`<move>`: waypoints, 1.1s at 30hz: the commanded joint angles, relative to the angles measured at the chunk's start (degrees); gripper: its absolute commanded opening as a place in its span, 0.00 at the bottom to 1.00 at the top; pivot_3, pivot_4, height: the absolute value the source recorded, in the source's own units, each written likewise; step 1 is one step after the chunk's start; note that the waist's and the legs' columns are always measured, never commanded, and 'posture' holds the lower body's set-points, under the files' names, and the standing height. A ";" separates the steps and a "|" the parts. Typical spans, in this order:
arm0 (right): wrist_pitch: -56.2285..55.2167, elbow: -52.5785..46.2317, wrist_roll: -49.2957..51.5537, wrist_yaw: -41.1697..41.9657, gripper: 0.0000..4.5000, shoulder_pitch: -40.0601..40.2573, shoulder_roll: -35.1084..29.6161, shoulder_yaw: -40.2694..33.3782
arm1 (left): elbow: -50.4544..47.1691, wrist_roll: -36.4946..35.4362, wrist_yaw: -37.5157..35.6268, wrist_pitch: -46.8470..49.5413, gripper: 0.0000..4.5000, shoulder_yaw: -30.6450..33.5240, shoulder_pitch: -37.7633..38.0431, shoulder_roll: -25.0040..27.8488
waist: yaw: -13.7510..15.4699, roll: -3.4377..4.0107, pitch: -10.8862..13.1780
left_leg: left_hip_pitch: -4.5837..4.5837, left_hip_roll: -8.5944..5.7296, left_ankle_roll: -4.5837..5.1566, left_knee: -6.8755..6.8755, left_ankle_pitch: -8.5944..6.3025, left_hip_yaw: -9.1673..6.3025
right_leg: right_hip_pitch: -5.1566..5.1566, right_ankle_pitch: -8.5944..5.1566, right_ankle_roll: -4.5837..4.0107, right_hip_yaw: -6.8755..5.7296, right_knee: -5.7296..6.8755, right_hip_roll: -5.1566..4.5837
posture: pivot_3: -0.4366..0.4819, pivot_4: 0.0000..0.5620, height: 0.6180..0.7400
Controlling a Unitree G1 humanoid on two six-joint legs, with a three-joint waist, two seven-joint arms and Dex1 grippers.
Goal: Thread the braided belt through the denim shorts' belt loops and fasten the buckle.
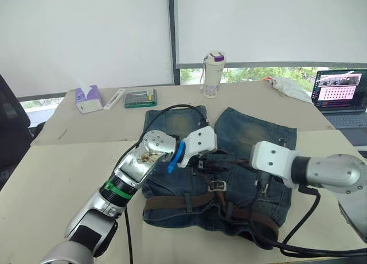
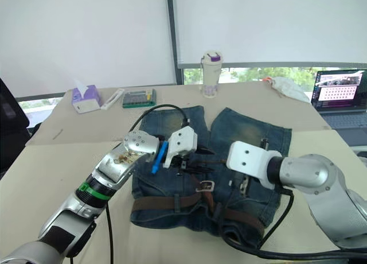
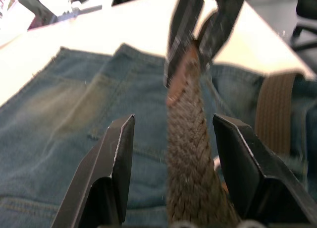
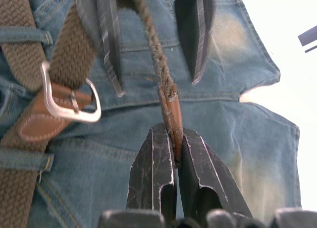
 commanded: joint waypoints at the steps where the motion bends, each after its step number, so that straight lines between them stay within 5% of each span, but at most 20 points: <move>1: 2.36 -2.81 1.43 -0.91 0.00 -2.86 0.66 1.35 | -1.06 0.20 -0.61 -1.38 0.58 0.98 -1.28 -1.00 | 0.19 0.02 -0.01 | -0.01 0.00 0.00 0.01 0.00 -0.01 | -0.01 0.00 0.00 0.00 0.01 -0.01 | 0.48 0.27 1.00; 10: 6.55 -3.42 4.53 -2.94 0.00 -3.57 3.60 2.50 | -1.53 0.16 -2.06 -3.20 0.01 3.36 0.60 0.53 | 0.18 0.13 -0.08 | -0.02 -0.01 0.06 0.05 -0.03 -0.05 | -0.06 0.01 0.02 0.00 0.07 0.00 | 0.48 0.27 1.00; 11: 7.36 -3.50 5.73 -3.04 0.00 -3.26 4.43 1.79 | -1.62 -0.03 -2.03 -3.35 0.01 3.92 1.07 0.93 | 0.18 0.16 -0.10 | -0.02 0.00 0.06 0.05 -0.03 -0.05 | -0.06 0.01 0.02 0.00 0.08 0.01 | 0.48 0.27 1.00; 18: 12.85 -4.28 9.77 -7.83 0.56 0.77 10.04 -2.72 | -2.64 -3.84 -2.89 0.61 0.00 7.32 4.98 2.22 | 0.19 0.15 -0.24 | -0.07 0.00 0.08 0.05 -0.04 -0.08 | -0.22 0.01 0.01 0.03 0.22 0.01 | 0.48 0.27 1.00; 26: 28.85 -11.98 19.94 -12.00 0.56 12.19 18.37 -7.26 | -3.39 -6.11 -5.37 3.64 0.00 8.61 9.89 5.74 | 0.25 0.16 -0.27 | -0.13 -0.06 0.16 0.08 -0.08 -0.12 | -0.45 0.01 0.00 0.10 0.49 0.00 | 0.48 0.27 1.00; 33: 29.98 -14.31 24.80 -17.85 0.56 16.74 20.97 -5.37 | -7.17 -6.38 -7.60 2.25 0.00 8.25 14.07 9.59 | 0.09 0.16 -0.27 | -0.08 -0.03 0.17 0.03 -0.08 -0.11 | -0.45 0.01 0.00 0.11 0.50 0.03 | 0.48 0.27 1.00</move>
